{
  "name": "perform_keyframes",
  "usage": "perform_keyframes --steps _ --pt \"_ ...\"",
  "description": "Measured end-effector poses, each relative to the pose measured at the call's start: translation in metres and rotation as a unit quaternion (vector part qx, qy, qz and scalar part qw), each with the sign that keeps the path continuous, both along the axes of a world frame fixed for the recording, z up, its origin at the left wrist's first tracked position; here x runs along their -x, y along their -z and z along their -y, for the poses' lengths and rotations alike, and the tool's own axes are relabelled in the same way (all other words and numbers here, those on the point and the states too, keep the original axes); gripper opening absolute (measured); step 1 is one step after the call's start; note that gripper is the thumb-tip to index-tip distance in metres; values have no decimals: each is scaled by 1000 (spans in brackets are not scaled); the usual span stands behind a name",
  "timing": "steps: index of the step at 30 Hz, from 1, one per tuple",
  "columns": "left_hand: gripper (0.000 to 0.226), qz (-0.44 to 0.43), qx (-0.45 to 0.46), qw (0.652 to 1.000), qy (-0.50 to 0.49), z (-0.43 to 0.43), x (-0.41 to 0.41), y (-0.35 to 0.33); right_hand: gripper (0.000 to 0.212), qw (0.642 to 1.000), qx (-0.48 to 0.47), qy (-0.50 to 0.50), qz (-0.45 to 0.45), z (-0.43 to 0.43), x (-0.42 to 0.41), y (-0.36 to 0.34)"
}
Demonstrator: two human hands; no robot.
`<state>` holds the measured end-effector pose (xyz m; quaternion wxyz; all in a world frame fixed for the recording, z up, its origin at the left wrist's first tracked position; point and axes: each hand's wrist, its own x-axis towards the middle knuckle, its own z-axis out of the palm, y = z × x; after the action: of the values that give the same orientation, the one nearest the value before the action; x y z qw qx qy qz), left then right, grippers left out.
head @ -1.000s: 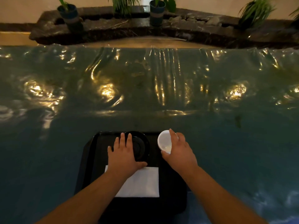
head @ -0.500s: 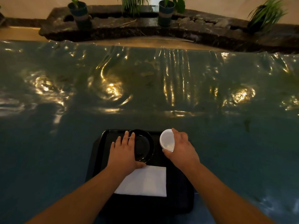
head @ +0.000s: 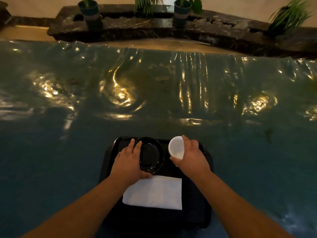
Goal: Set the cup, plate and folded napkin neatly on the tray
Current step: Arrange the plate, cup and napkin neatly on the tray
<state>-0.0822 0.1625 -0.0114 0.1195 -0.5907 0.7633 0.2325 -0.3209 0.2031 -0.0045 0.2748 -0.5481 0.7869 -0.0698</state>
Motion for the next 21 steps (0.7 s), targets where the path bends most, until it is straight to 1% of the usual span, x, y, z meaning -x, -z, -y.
perform_keyframes --steps 17,19,21 --pt "138 14 -8 998 67 15 -11 9 97 1000 -5 -17 15 8 -14 2" --pt "133 8 -4 997 80 14 -12 12 97 1000 -5 -15 17 8 -14 0" --pt "117 -22 38 994 104 7 -18 15 95 1000 17 -17 -7 1 -11 -3"
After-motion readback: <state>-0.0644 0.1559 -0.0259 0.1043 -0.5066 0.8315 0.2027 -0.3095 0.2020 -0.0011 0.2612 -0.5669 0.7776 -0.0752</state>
